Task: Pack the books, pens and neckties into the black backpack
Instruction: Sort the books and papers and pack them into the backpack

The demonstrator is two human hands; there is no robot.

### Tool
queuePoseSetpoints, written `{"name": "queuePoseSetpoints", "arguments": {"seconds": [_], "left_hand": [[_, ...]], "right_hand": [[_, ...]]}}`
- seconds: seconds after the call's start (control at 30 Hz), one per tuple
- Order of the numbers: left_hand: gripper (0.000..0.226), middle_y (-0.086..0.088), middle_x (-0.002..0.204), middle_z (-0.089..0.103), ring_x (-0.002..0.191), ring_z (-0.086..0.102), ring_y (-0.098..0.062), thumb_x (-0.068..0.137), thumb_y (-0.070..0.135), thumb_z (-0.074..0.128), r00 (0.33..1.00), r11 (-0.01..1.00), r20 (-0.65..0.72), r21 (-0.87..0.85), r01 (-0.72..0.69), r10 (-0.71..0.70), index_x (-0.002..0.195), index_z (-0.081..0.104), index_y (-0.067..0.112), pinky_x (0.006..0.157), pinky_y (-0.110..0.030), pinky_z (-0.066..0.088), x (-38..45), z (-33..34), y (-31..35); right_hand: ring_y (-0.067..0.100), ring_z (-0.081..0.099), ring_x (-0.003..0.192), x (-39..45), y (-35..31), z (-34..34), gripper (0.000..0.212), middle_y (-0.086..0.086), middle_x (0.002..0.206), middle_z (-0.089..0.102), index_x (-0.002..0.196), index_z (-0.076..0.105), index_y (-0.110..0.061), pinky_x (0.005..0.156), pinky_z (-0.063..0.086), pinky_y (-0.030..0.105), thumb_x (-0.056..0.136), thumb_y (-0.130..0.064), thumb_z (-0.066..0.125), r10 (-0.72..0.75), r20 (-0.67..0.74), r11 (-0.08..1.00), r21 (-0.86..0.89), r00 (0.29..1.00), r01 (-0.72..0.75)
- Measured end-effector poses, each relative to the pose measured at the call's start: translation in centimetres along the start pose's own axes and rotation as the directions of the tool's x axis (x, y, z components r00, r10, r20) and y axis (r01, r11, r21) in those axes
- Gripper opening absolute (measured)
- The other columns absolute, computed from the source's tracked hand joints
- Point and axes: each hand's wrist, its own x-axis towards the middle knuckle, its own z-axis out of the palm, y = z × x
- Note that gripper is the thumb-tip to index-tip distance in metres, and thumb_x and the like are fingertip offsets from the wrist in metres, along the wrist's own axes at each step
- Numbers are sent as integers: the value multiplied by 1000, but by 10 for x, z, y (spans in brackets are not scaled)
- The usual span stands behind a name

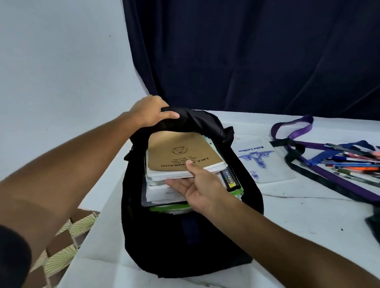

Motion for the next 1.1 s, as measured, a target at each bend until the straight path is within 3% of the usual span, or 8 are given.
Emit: {"name": "queuePoseSetpoints", "arguments": {"seconds": [0.13,0.33,0.6,0.7,0.8,0.87,0.97,1.1], "left_hand": [[51,-4,64,56,62,53,-19,89,53,59,1000,1000,0,8,-30,30,69,62,7,55,-30,33,3,-7,9],[49,-2,59,50,56,47,-16,90,51,60,1000,1000,22,-23,10,-9,59,52,13,53,-28,29,2,-11,11],[51,-5,62,53,60,51,-20,89,50,63,999,996,38,-92,21,-18,70,61,3,55,-29,34,-3,-9,8],[49,-5,65,56,65,54,-23,86,54,63,998,996,47,-81,35,-32,72,65,7,60,-33,38,-6,-6,5],[32,4,68,57,72,58,-22,82,56,67,997,996,61,-64,55,-51,65,61,29,62,-32,39,-13,0,4],[34,2,87,68,90,64,-24,79,58,70,991,995,99,-43,90,-86,89,73,25,74,-33,47,-17,7,6],[53,0,120,68,112,61,-20,80,55,71,997,997,-6,-18,81,-81,116,70,16,95,-36,47,-25,23,25],[26,0,103,71,93,64,-18,84,27,74,983,947,-176,-301,-112,60,106,74,13,87,-40,52,-30,54,98]], "right_hand": [[53,52,119,28,-4,9,43,32,141,41,136,44,-5,49,59,47,95,-7,59,7,-52,1000,4,999,-6],[48,59,112,69,-7,25,38,26,130,56,131,49,-2,53,59,50,94,-5,60,-37,-68,999,11,997,38],[48,60,110,88,-14,34,35,27,128,57,131,49,0,54,58,50,96,-3,56,-40,-71,999,11,997,41],[47,50,124,85,-17,33,40,27,139,47,134,48,-2,75,57,54,96,-7,58,2,-22,1000,-13,1000,-2],[51,35,135,68,-30,24,32,34,147,32,125,51,1,99,47,55,94,-5,60,98,63,992,-83,993,-92],[55,36,133,51,-44,9,37,41,145,31,129,44,5,104,43,54,94,-2,57,163,126,980,-132,979,-146],[50,59,112,22,-74,-23,26,39,123,55,118,50,6,90,55,48,95,-7,54,191,232,939,-328,954,-108],[36,71,91,10,-139,-84,23,25,106,70,113,59,2,78,60,41,96,-13,53,-83,82,830,-545,993,114]]}}
